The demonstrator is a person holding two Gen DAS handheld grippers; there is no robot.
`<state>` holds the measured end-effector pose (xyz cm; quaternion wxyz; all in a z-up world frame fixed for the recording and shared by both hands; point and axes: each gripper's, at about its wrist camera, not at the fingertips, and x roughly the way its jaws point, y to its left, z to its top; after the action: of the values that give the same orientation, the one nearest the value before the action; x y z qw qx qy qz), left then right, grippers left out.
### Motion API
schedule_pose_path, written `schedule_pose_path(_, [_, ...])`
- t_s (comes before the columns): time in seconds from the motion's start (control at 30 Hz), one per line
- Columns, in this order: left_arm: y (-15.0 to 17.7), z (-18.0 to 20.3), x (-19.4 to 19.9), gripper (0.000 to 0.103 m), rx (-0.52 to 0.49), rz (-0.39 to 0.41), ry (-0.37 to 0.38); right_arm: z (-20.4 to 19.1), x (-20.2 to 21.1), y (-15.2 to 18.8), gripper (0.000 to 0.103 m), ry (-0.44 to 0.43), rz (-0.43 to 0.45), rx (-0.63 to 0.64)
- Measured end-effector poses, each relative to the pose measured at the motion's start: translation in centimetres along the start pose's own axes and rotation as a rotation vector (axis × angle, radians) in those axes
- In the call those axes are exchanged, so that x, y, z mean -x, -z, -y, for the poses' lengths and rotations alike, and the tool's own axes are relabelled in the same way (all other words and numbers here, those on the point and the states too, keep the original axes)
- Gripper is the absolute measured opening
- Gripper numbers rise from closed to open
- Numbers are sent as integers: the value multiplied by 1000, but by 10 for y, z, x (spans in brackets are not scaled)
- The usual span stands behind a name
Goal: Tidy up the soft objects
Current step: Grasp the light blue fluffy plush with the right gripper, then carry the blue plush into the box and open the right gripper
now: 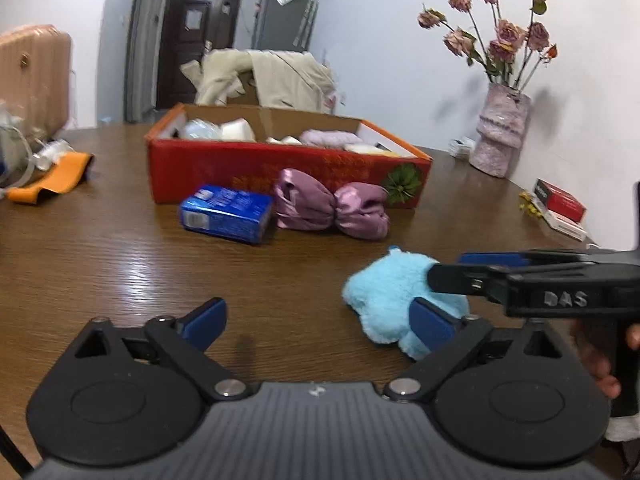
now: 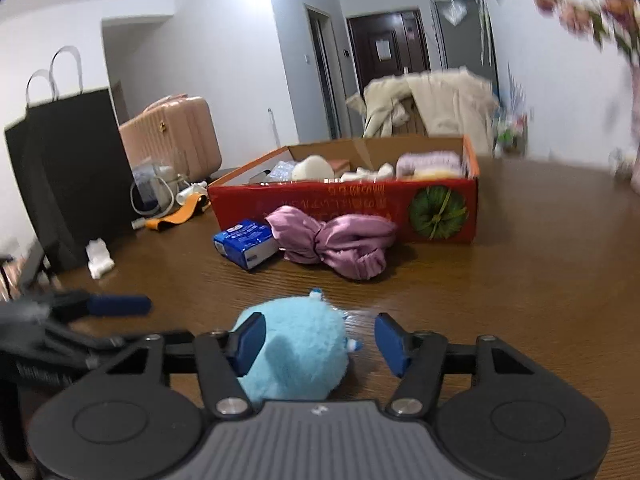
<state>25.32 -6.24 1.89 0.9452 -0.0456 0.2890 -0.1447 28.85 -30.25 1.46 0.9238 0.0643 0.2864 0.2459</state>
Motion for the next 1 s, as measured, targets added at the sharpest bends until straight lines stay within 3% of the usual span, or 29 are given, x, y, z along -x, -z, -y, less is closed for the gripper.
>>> schedule_pose_path(0.03, [0,-1,-4,83,9,-7,15,3,-5,0,49,-21,-6,-19])
schedule_pose_path(0.1, [-1,-5,-11,64,29,-30,55,8,-14,3,48,-46,-28,-46])
schedule_pose_path(0.17, [-2,-9,-18,52,40,-54,91,13,-18,5,43,-96,-24,-86])
schedule_pose_path(0.27, [-4,-10,-20,41,39,-48,149,20,-20,8,43,-125,-24,-134])
schedule_pose_path(0.43, [-3,-8,-24,39,31,-67,218,28,-24,8,42,-158,-34,-177])
schedule_pose_path(0.63, [-3,-2,-32,37,11,-98,224,28,-23,7,42,-154,-30,-179])
schedule_pose_path(0.77, [-3,-6,-32,24,34,-110,260,26,-23,8,40,-157,-33,-168])
schedule_pose_path(1.0, [-3,-3,-24,23,26,-74,261,15,-15,10,38,-140,-7,-128])
